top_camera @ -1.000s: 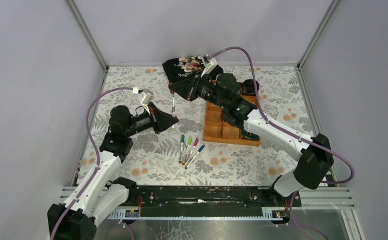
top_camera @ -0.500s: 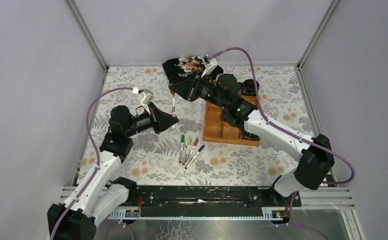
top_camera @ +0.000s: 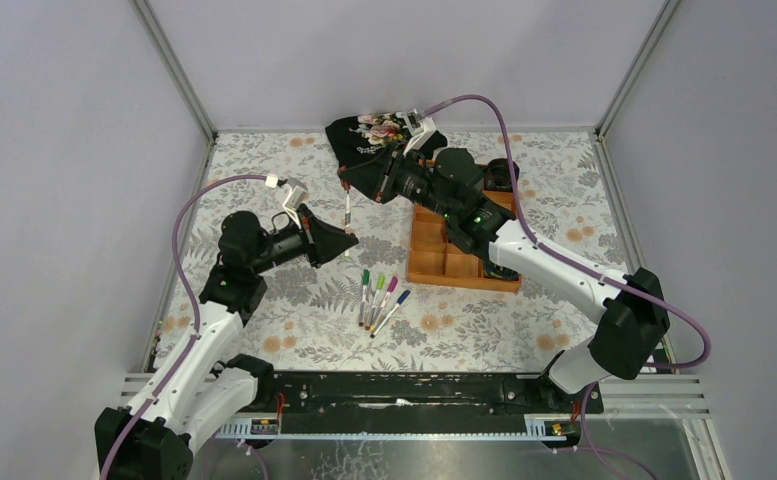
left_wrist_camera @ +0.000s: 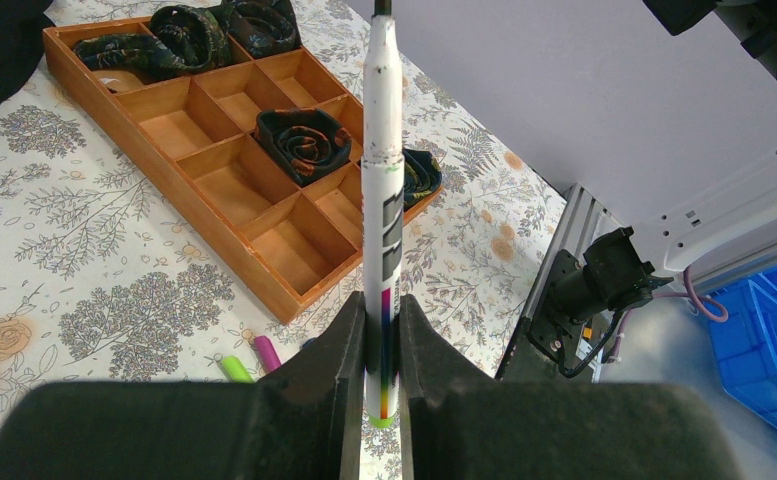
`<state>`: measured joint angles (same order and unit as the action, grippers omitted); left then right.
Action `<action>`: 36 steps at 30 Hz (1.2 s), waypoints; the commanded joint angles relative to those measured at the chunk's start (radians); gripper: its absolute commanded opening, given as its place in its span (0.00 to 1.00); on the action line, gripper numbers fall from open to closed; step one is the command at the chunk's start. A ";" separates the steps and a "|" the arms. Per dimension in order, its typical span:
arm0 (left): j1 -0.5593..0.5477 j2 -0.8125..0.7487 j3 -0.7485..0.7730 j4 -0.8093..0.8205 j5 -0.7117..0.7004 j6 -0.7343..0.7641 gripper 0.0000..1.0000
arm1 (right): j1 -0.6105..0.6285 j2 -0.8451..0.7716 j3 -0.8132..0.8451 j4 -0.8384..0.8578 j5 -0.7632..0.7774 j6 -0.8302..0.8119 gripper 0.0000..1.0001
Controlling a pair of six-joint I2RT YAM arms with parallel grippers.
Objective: Insert the pens into the pen caps
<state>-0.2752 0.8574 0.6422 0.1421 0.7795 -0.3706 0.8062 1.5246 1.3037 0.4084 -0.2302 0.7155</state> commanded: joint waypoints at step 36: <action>-0.004 -0.019 -0.026 0.118 -0.032 -0.062 0.00 | 0.017 -0.056 -0.149 0.181 -0.040 0.032 0.00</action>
<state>-0.2752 0.8440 0.6174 0.1532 0.7708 -0.4126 0.8062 1.5280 1.2148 0.5022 -0.2543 0.7303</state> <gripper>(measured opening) 0.099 0.167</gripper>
